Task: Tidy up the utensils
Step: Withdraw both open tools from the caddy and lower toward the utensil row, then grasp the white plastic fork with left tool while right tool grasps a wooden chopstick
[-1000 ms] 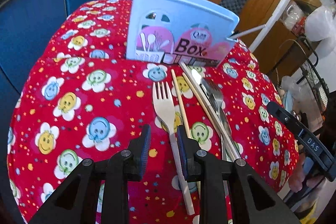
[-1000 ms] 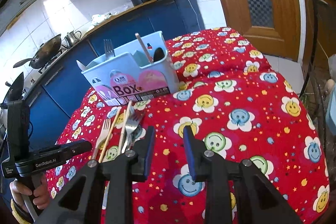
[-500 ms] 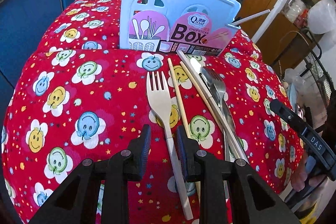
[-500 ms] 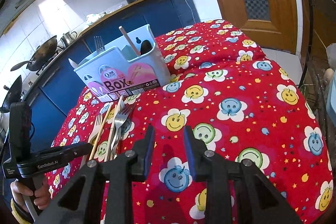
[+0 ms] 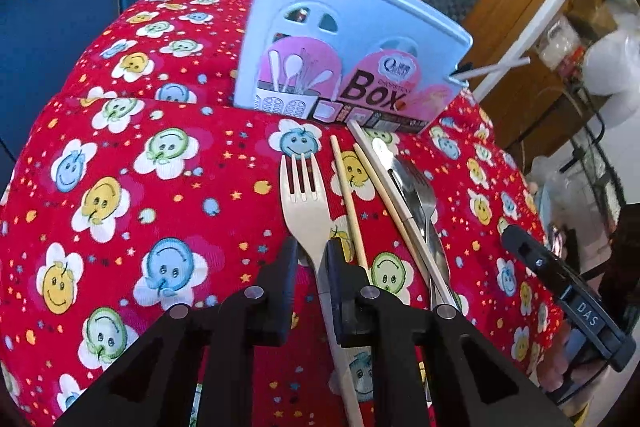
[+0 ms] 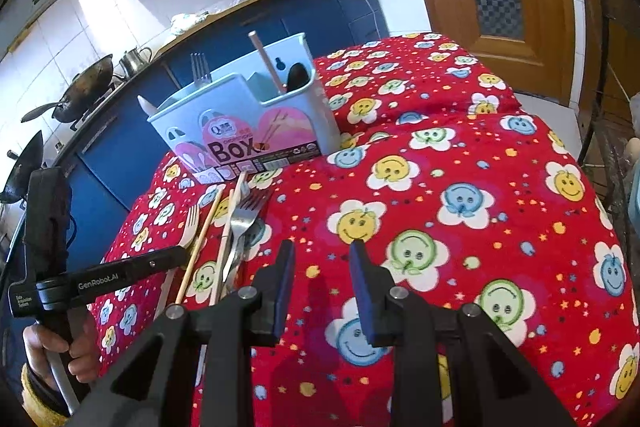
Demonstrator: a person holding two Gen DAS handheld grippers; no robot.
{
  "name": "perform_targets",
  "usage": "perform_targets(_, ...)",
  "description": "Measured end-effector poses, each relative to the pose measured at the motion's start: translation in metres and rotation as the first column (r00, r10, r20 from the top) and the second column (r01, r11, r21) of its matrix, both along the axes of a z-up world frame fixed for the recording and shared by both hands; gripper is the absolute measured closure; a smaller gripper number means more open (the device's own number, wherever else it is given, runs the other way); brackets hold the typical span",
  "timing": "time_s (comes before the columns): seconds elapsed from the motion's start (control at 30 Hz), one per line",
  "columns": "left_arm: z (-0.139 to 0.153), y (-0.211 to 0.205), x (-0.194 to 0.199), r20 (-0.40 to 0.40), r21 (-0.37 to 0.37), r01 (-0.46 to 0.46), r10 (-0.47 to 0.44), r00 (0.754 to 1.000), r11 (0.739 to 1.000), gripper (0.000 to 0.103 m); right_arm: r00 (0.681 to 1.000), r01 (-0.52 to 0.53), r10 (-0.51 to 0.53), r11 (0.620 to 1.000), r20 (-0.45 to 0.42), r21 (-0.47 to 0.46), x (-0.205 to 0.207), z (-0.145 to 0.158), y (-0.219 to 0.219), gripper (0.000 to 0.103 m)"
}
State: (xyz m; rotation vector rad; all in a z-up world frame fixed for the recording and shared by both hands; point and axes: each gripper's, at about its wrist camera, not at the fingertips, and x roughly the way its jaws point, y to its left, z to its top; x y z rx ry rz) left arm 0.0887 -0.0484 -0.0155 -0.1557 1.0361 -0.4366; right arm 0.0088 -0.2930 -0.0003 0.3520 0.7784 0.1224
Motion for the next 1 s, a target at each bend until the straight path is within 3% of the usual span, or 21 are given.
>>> perform_targets(0.43, 0.022, 0.031, -0.015, 0.158, -0.002, -0.040, 0.040, 0.987, 0.999, 0.089, 0.996, -0.073, 0.075, 0.996, -0.056, 0.049, 0.034, -0.003, 0.035, 0.072)
perform_targets(0.7, 0.023, 0.038, -0.014, 0.162, -0.042, -0.037, 0.043, 0.986, 0.998, 0.089, 0.987, -0.071, 0.092, 0.984, -0.128, 0.163, 0.061, -0.018, 0.036, 0.072)
perform_targets(0.87, 0.021, 0.041, -0.011, 0.159, -0.055, -0.042, 0.050, 0.986, 0.998, 0.089, 0.986, -0.079, 0.105, 0.977, -0.126, 0.197, 0.073, -0.019, 0.037, 0.072)
perform_targets(0.93, 0.021, 0.042, -0.010, 0.158, -0.058, -0.043, 0.051, 0.986, 0.997, 0.089, 0.987, -0.078, 0.107, 0.974, -0.123, 0.215, 0.077, -0.020, 0.036, 0.075)
perform_targets(1.0, 0.021, 0.043, -0.010, 0.159, -0.060, -0.042, 0.051, 0.986, 0.997, 0.089, 0.988, -0.081, 0.107, 0.971, -0.109, 0.225, 0.079, -0.020, 0.036, 0.086)
